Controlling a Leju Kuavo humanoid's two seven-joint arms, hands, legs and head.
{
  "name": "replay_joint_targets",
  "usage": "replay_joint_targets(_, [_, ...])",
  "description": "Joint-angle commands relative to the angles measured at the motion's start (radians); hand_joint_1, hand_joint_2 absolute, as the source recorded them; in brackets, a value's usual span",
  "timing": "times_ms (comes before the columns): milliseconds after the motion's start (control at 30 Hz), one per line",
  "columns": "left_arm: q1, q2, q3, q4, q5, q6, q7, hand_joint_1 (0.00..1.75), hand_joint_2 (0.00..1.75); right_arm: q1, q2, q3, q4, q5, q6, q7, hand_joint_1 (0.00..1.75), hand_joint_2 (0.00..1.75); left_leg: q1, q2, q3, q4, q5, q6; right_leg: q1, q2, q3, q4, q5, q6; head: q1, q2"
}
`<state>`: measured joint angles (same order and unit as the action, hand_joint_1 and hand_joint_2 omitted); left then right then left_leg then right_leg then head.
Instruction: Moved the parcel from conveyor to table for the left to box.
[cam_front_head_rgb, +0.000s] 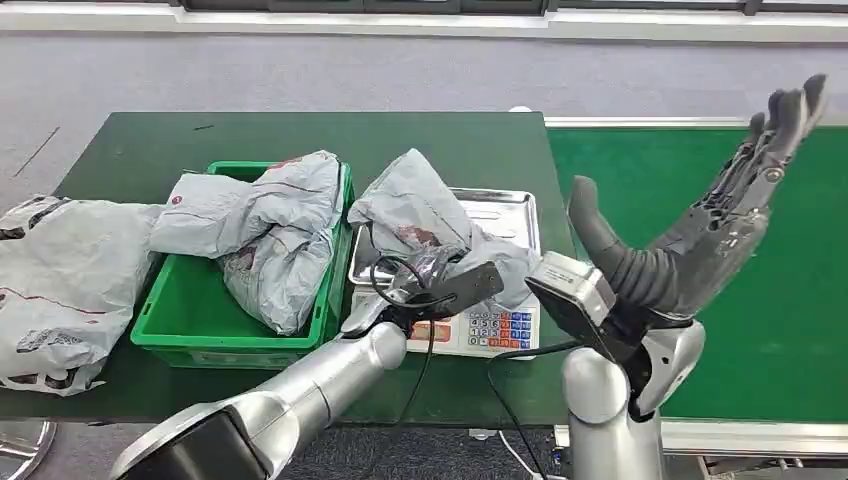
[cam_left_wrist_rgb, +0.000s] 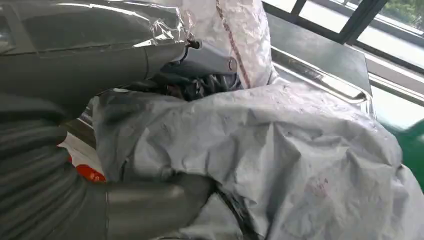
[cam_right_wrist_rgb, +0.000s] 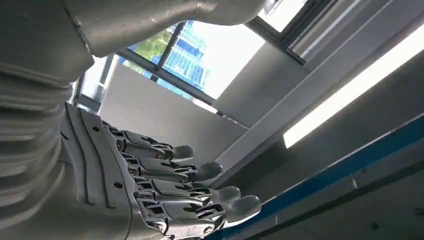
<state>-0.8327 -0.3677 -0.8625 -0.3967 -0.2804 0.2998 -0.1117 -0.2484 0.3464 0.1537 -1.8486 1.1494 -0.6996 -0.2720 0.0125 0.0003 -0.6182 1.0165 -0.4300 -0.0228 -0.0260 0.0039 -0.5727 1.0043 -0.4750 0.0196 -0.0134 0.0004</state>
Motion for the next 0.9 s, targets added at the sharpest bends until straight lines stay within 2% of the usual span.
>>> replay_joint_targets(33, [-0.044, 0.019, -0.103, 0.065, 0.011, 0.005, 0.012, 1.75, 1.75, 0.030, 0.003, 0.013, 0.046, 0.003, 0.001, 0.005, 0.00, 1.75, 0.001, 0.001, 0.005, -0.003, -0.001, 0.001, 0.001, 0.001, 0.004, -0.003, 0.000, -0.002, 0.000, 0.000])
replay_joint_targets(267, [-0.043, 0.019, -0.129, 0.067, 0.011, 0.016, 0.028, 1.75, 1.75, 0.041, 0.003, 0.004, 0.037, -0.005, 0.001, -0.004, 0.00, 1.75, 0.001, 0.001, 0.005, -0.003, -0.001, 0.001, 0.001, 0.001, 0.004, -0.003, 0.000, -0.002, 0.000, 0.000])
replay_joint_targets(367, [-0.050, 0.019, -0.142, 0.064, 0.002, 0.069, 0.025, 1.75, 1.75, 0.041, 0.003, -0.003, 0.033, 0.006, 0.001, 0.008, 0.00, 1.75, 0.001, 0.000, 0.005, -0.003, -0.001, 0.001, 0.002, 0.000, 0.005, -0.003, 0.000, -0.002, 0.000, 0.000])
replay_joint_targets(467, [-0.078, 0.019, -0.170, 0.059, -0.078, 0.265, 0.061, 1.75, 1.75, 0.046, 0.003, -0.010, 0.010, 0.034, 0.001, 0.033, 0.00, 1.75, 0.001, 0.000, 0.004, -0.002, 0.000, 0.001, 0.001, 0.000, 0.004, -0.003, 0.000, -0.002, 0.000, 0.000])
replay_joint_targets(500, [-0.113, 0.019, -0.170, 0.049, -0.171, 0.398, 0.112, 1.75, 1.75, 0.048, 0.003, -0.014, -0.005, 0.051, 0.001, 0.049, 0.00, 1.75, 0.001, 0.000, 0.002, -0.001, 0.000, 0.001, 0.001, 0.000, 0.002, -0.001, 0.000, -0.002, 0.000, 0.000])
replay_joint_targets(567, [-0.088, 0.054, -0.031, -0.091, -0.412, 0.398, 0.199, 1.75, 1.75, 0.049, 0.003, -0.014, -0.012, 0.057, 0.001, 0.055, 0.00, 1.75, 0.001, -0.001, 0.002, -0.001, -0.001, 0.001, 0.002, -0.001, 0.003, -0.002, 0.000, -0.003, 0.000, 0.000])
replay_joint_targets(733, [-0.088, 0.054, -0.031, -0.091, -0.412, 0.398, 0.199, 1.75, 1.75, 0.049, 0.003, -0.014, -0.012, 0.057, 0.001, 0.055, 0.00, 1.75, 0.001, -0.001, 0.003, -0.002, -0.001, 0.001, 0.001, -0.002, 0.004, -0.002, -0.001, -0.002, 0.000, 0.000])
replay_joint_targets(767, [-0.006, 0.057, 0.108, -0.230, -0.654, 0.398, 0.252, 1.75, 1.75, 0.047, 0.003, -0.014, -0.021, 0.067, 0.001, 0.068, 0.00, 1.75, 0.001, 0.000, 0.005, -0.003, -0.001, 0.001, 0.001, -0.001, 0.005, -0.004, 0.000, -0.003, 0.000, 0.000])
replay_joint_targets(800, [-0.004, 0.045, 0.195, -0.221, -0.712, 0.398, 0.203, 1.75, 1.75, 0.046, 0.003, -0.013, -0.023, 0.069, 0.001, 0.071, 0.00, 1.75, 0.001, 0.001, 0.006, -0.004, -0.001, 0.001, 0.001, 0.000, 0.006, -0.004, 0.000, -0.003, 0.000, 0.000])
replay_joint_targets(833, [0.068, 0.034, 0.314, -0.344, -0.906, 0.398, 0.192, 1.75, 1.75, 0.044, 0.003, -0.017, -0.027, 0.071, 0.001, 0.079, 0.00, 1.75, 0.000, 0.001, 0.002, -0.001, 0.000, 0.001, 0.000, 0.001, 0.001, -0.001, 0.000, -0.001, 0.000, 0.000])
replay_joint_targets(867, [0.111, 0.019, 0.398, -0.430, -1.038, 0.398, 0.174, 1.75, 1.75, 0.041, 0.003, -0.021, -0.030, 0.072, 0.001, 0.083, 0.00, 1.75, 0.000, 0.001, 0.003, -0.002, 0.000, 0.001, 0.001, 0.001, 0.002, -0.002, 0.000, -0.002, 0.000, 0.000])
replay_joint_targets(900, [0.144, 0.019, 0.429, -0.534, -1.121, 0.398, 0.167, 1.75, 1.75, 0.040, 0.003, -0.021, -0.035, 0.074, 0.001, 0.087, 0.00, 1.75, 0.000, 0.000, 0.004, -0.003, 0.000, 0.001, 0.001, 0.000, 0.004, -0.003, 0.000, -0.002, 0.000, 0.000])
